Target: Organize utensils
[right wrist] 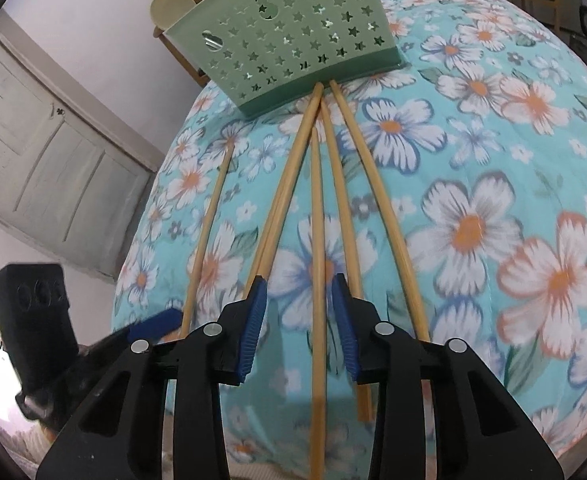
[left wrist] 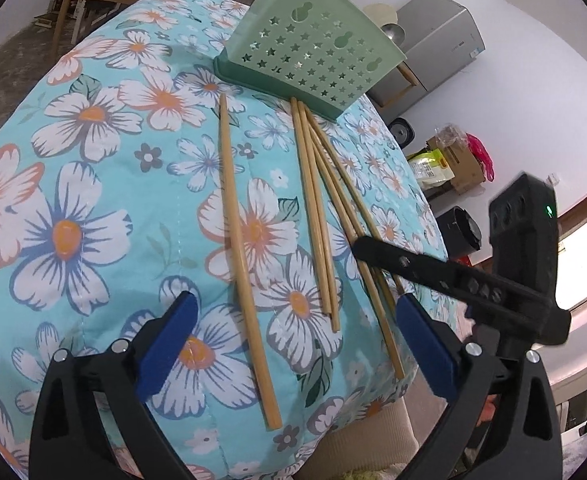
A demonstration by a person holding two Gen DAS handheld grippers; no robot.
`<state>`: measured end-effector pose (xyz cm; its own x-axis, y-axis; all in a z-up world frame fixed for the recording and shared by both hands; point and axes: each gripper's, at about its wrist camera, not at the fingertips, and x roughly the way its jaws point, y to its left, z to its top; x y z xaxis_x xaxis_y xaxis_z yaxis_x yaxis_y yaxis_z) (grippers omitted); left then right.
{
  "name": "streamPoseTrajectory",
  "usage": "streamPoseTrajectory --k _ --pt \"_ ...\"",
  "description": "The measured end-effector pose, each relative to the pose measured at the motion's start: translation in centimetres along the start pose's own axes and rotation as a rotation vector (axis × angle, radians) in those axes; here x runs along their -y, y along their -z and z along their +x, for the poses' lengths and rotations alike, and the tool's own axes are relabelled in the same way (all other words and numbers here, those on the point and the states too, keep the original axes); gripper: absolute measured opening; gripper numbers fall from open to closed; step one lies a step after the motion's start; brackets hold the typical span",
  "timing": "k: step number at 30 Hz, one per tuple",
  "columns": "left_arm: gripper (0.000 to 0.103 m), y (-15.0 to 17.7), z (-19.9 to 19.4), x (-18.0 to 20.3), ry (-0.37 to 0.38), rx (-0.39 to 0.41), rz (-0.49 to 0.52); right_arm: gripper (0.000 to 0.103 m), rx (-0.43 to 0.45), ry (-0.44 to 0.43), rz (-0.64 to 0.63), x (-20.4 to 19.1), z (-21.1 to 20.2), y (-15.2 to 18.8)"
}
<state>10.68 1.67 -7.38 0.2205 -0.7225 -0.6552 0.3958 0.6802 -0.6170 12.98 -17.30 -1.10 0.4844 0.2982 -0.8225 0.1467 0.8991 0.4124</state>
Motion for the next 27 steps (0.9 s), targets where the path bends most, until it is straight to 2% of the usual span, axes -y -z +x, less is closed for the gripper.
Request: streamPoseTrajectory --k 7,16,23,27 --pt "0.097 0.2 -0.5 -0.7 0.062 0.024 -0.012 0.024 0.0 0.034 -0.032 -0.6 2.1 -2.7" --pt "0.097 0.5 -0.5 0.0 0.024 0.041 0.039 0.007 -0.037 -0.042 -0.031 0.5 3.9 -5.3" --pt "0.097 0.9 -0.7 0.1 0.001 0.082 0.037 0.006 -0.071 -0.076 -0.031 0.9 4.4 -5.8" --pt "0.097 0.9 -0.6 0.3 -0.025 0.084 0.03 0.01 -0.088 -0.07 -0.062 0.4 4.8 -6.7"
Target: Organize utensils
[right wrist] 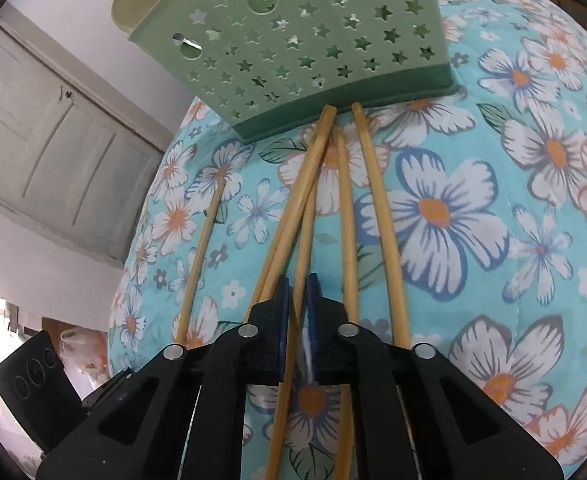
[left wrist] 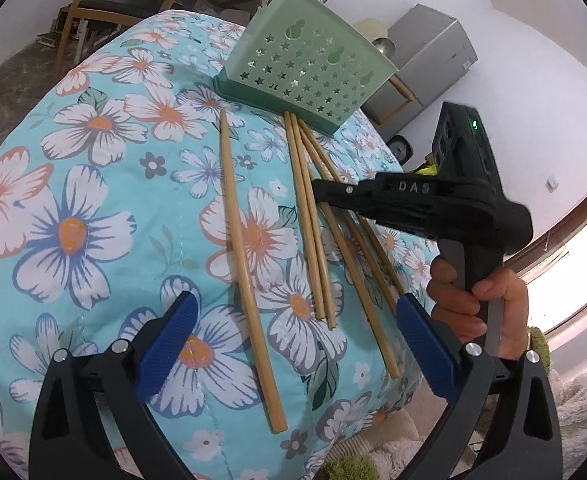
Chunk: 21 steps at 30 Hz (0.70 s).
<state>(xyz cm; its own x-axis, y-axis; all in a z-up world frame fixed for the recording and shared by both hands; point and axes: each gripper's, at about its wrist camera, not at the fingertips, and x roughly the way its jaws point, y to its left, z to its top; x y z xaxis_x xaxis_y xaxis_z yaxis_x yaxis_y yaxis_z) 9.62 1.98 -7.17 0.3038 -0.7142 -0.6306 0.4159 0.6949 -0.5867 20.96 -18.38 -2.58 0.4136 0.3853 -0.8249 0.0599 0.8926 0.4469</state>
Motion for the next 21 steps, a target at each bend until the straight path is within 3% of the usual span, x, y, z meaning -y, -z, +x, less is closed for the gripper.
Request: streamPoseTrajectory --k 7,14,21 --pt "0.097 -0.2 0.1 -0.1 0.004 -0.006 -0.008 0.004 0.021 0.011 0.02 0.0 0.4 0.4" --pt "0.095 -0.3 -0.9 0.6 -0.08 0.023 0.045 0.004 0.08 0.025 0.038 0.2 -2.2 2.5" --pt "0.078 -2.8 -3.1 0.9 -0.157 0.069 0.051 0.004 0.097 0.002 0.049 0.1 -3.6 3.4"
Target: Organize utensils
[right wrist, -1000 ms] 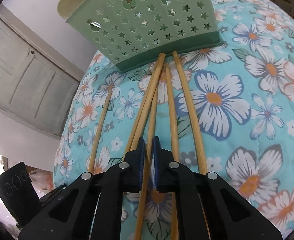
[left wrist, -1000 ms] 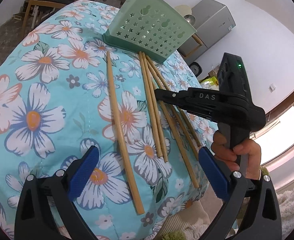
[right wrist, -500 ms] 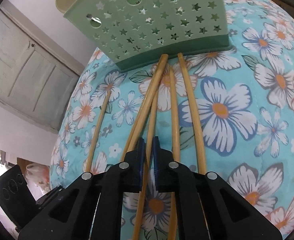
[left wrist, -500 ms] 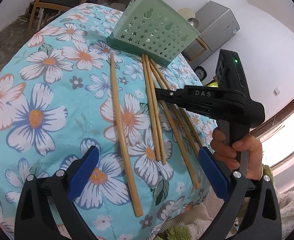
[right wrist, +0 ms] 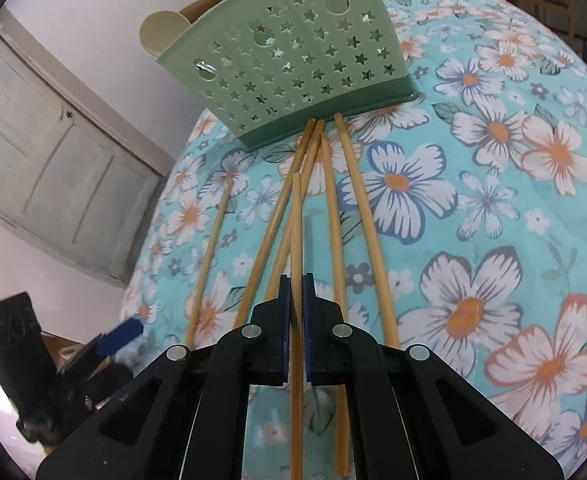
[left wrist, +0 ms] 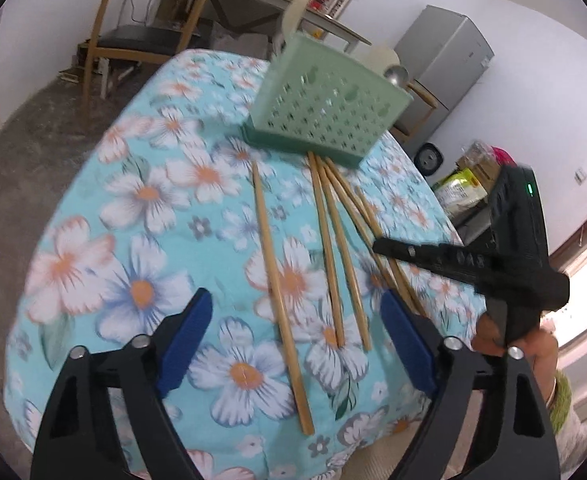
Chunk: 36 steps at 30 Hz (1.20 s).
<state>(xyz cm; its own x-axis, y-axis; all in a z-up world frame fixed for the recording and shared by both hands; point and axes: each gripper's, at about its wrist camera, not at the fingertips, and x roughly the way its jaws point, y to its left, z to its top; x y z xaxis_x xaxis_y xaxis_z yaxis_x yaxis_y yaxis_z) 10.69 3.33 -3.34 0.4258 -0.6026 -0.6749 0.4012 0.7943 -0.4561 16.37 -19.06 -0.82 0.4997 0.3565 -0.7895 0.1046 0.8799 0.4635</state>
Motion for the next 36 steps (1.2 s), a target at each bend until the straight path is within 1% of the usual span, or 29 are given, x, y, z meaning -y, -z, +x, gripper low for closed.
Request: streamPoseTrajectory --k 2,4,8,9,12,15,21,22,23,25,30,34,36 --pt "0.072 -1.0 0.3 0.2 -0.007 -0.007 0.009 0.004 0.005 -0.012 -0.004 0.0 -0.4 0.0" --pt "0.061 -2.2 1.4 0.3 -0.025 -0.024 0.025 0.004 0.006 -0.031 -0.001 0.0 -0.6 -0.1" --pt "0.046 -4.1 3.8 0.3 -0.044 -0.064 0.027 0.004 0.006 -0.064 0.005 -0.1 -0.9 -0.4" --pt "0.04 -4.7 4.6 0.1 -0.059 -0.076 0.024 0.004 0.005 -0.071 0.004 -0.1 -0.9 -0.5" --pt "0.03 -6.1 6.4 -0.1 -0.1 -0.104 0.039 0.004 0.0 -0.089 0.001 -0.3 -0.9 -1.0" --pt "0.025 -7.2 8.1 -0.2 -0.15 -0.135 0.067 0.004 -0.004 -0.097 -0.007 -0.5 -0.9 -1.4" --pt "0.02 -8.5 11.0 -0.8 -0.183 -0.196 0.075 0.004 -0.014 -0.101 -0.023 -0.6 -0.6 -1.8" --pt "0.015 -8.6 11.5 -1.1 -0.191 -0.205 0.069 0.004 -0.016 -0.102 -0.024 -0.7 -0.6 -1.8" --pt "0.013 -8.8 11.7 -1.2 -0.197 -0.207 0.066 0.004 -0.018 -0.102 -0.026 -0.7 -0.5 -1.9" --pt "0.009 -9.0 12.0 -1.4 -0.204 -0.202 0.065 0.004 -0.021 -0.101 -0.028 -0.7 -0.3 -2.1" --pt "0.006 -9.6 12.0 -2.2 -0.189 -0.19 0.028 0.004 -0.026 -0.107 -0.034 -1.1 0.3 -2.4" --pt "0.005 -9.9 10.5 -2.5 -0.17 -0.145 -0.007 0.004 -0.013 -0.124 -0.035 -1.2 -0.2 -2.6" --pt "0.005 -10.2 8.8 -2.3 -0.145 -0.104 -0.02 0.004 0.001 -0.133 -0.037 -1.3 -0.8 -2.8"
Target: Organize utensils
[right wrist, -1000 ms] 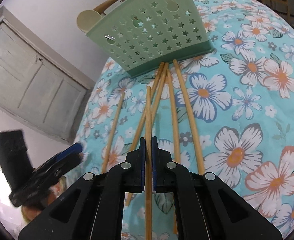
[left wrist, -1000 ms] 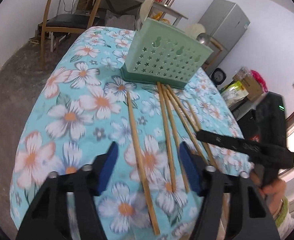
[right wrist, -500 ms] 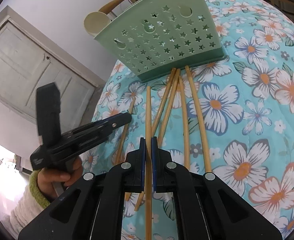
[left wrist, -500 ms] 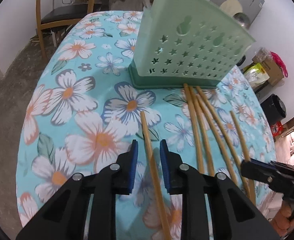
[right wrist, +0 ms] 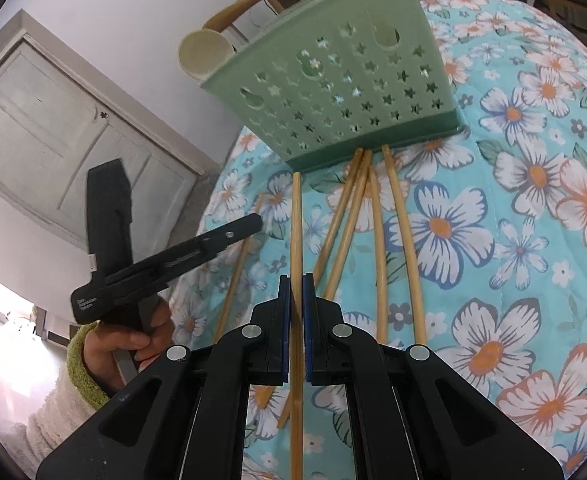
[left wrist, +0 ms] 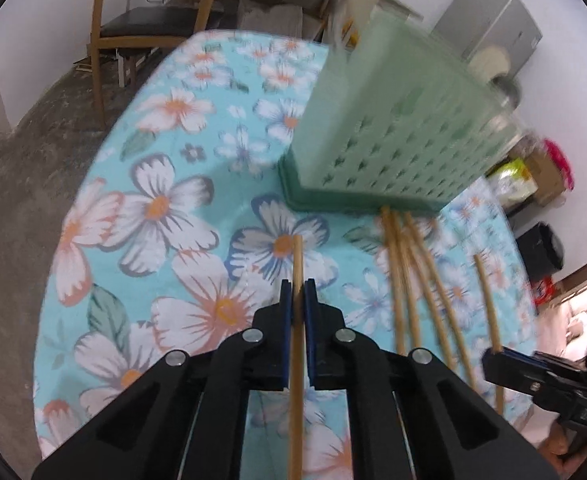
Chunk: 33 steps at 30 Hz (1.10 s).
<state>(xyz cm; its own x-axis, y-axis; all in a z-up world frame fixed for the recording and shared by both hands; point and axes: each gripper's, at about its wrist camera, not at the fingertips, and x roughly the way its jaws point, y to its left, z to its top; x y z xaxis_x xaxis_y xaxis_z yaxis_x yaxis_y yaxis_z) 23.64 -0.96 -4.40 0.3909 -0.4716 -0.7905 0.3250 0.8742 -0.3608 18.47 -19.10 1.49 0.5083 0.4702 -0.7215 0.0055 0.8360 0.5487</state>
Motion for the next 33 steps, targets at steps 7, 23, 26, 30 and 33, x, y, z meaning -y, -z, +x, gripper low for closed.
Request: streamPoseTrajectory --k 7,23,26,30,33 --pt "0.005 -1.3 -7.8 1.6 0.063 0.157 0.031 0.004 0.058 -0.039 -0.015 -0.6 -2.6 -0.2" --pt "0.005 -4.7 -21.1 8.0 0.117 0.489 0.186 0.004 0.171 -0.098 -0.047 -2.1 -8.0 -0.6" --pt "0.005 -6.3 -22.4 9.0 0.127 0.558 0.186 0.004 0.186 -0.108 -0.052 -2.3 -8.8 -0.7" --pt "0.005 -8.7 -23.3 10.1 0.135 0.651 0.186 0.004 0.205 -0.12 -0.057 -2.4 -9.2 -0.9" --pt "0.005 -10.5 -23.0 10.7 0.126 0.702 0.179 0.004 0.214 -0.13 -0.056 -2.3 -9.5 -1.1"
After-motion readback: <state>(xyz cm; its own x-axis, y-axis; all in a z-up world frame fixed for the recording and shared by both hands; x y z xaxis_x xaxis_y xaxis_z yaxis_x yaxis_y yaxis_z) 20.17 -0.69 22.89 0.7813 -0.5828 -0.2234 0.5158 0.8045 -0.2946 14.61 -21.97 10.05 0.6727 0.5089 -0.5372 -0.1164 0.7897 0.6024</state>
